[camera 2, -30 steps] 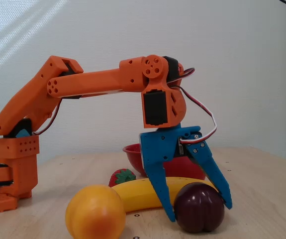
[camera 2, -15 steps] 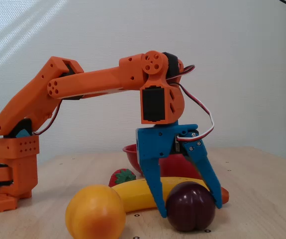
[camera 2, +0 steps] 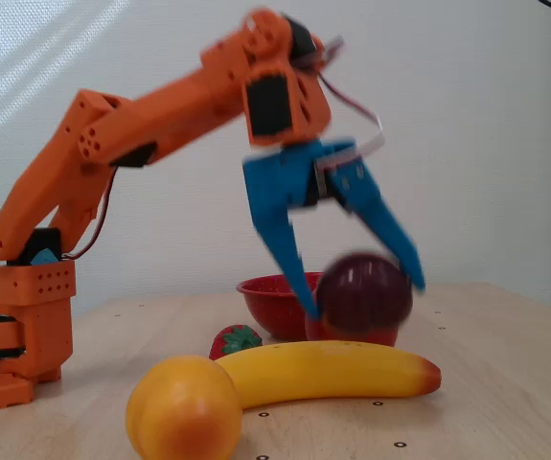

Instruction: Put the plum in the red bowl.

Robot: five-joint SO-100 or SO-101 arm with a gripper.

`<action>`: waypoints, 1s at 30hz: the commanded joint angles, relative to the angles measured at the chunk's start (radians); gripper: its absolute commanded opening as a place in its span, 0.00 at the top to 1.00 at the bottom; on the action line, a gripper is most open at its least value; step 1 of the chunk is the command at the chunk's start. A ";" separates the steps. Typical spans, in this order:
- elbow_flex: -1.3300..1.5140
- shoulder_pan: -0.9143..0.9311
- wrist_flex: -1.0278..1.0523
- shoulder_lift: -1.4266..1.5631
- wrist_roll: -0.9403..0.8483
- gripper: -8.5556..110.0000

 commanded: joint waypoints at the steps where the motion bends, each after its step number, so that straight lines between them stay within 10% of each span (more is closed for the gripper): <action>1: -0.035 0.077 0.060 0.227 -0.046 0.93; 30: 0.716 0.985 -0.150 0.887 -0.324 0.93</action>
